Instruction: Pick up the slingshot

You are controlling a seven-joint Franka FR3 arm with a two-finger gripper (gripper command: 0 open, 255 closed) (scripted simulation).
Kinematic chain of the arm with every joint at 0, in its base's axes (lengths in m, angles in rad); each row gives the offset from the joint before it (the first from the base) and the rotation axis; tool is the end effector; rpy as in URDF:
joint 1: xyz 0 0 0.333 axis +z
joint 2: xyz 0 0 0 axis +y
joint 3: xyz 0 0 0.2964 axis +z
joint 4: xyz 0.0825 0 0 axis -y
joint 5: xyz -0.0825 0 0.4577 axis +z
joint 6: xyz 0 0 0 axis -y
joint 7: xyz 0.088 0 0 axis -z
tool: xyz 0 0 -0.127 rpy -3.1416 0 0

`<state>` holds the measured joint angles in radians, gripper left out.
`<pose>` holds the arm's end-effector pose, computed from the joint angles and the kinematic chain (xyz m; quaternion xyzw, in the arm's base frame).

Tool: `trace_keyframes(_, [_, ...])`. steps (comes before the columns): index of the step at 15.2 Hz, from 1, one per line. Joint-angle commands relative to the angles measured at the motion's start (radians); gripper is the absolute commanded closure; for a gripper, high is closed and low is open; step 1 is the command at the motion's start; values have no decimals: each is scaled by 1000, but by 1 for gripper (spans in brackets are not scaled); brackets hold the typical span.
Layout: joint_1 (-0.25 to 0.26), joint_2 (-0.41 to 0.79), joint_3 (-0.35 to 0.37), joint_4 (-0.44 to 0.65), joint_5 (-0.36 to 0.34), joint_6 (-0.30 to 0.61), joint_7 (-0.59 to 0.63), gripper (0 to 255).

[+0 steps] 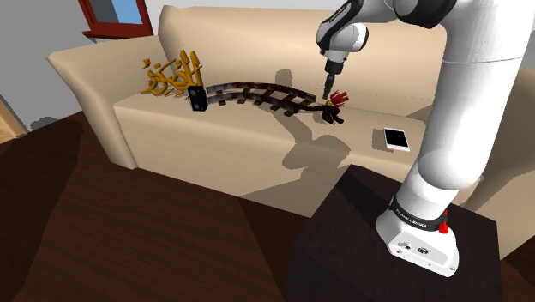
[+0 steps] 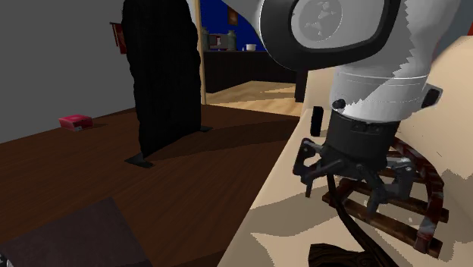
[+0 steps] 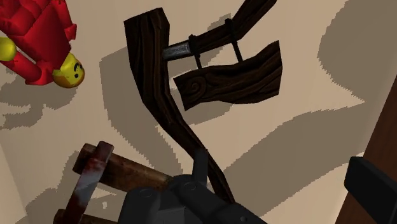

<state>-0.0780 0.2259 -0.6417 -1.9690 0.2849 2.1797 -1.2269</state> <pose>0.5056 -0.4175 0.3032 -0.9822 -0.1799 -0.0529 0.0128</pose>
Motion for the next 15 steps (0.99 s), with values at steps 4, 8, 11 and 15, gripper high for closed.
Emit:
trace_keyframes(4, [-122,239,53,211,150,-36,-140,0])
trace_keyframes(8, [-192,357,89,331,201,-57,-186,0])
trace_keyframes(11, [-197,377,98,322,216,-30,-197,0])
trace_keyframes(15, [-204,404,111,313,234,2,-211,0])
